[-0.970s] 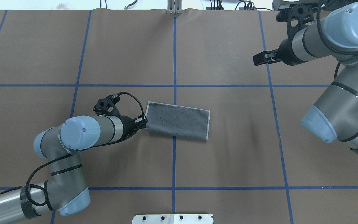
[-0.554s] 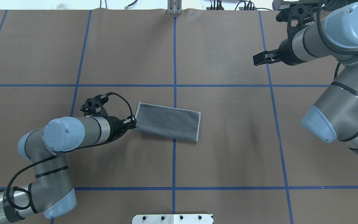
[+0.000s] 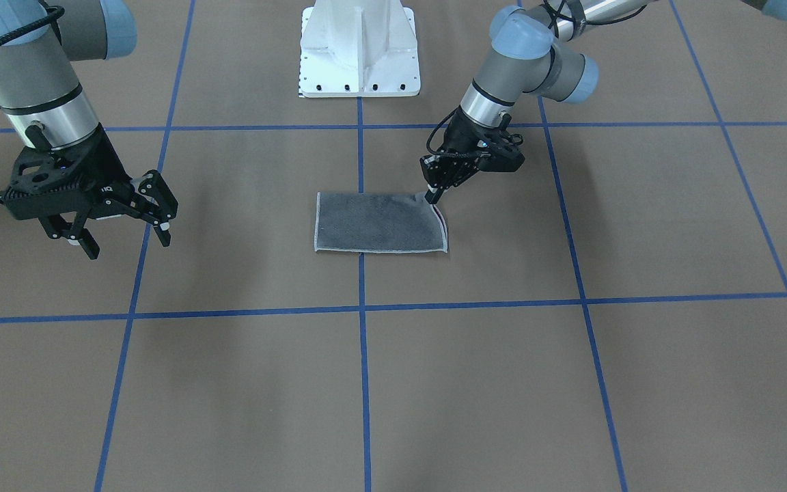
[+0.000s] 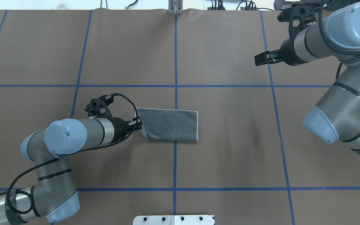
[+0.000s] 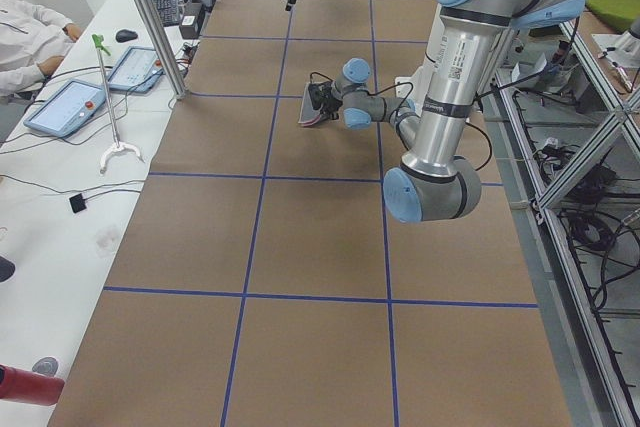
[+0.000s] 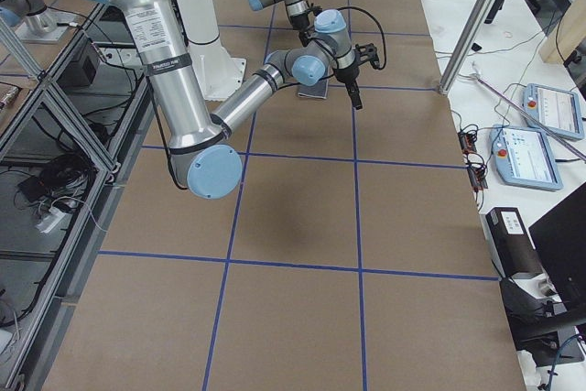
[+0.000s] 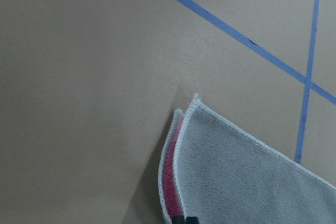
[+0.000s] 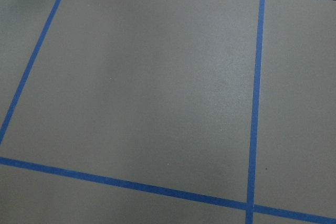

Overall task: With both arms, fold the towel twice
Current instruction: 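Lift the strip end with the left gripper and fold it over onto the other end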

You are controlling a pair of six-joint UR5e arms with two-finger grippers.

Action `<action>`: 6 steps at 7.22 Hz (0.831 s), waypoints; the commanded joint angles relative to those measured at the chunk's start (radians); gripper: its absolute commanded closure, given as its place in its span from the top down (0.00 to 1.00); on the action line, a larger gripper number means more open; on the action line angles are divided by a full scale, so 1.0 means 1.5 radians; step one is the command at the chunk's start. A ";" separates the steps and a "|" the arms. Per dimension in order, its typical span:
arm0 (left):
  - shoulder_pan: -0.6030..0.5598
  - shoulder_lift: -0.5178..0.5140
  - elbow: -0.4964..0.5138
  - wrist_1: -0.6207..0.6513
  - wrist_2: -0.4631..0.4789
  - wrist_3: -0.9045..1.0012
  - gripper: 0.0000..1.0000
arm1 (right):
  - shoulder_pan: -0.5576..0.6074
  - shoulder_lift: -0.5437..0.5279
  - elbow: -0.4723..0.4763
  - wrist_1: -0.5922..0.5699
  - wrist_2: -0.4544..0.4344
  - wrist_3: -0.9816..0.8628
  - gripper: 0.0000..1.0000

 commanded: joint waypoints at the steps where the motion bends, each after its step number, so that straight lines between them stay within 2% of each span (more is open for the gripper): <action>1: 0.002 -0.056 0.041 0.001 0.003 0.000 0.00 | 0.000 -0.001 -0.001 0.000 0.000 0.003 1.00; 4: 0.010 -0.087 0.055 0.002 0.018 0.002 0.00 | 0.000 0.000 -0.001 0.000 0.000 0.003 1.00; 6: 0.018 -0.130 0.055 0.051 0.018 0.001 0.00 | 0.000 -0.001 -0.001 0.000 0.000 0.003 1.00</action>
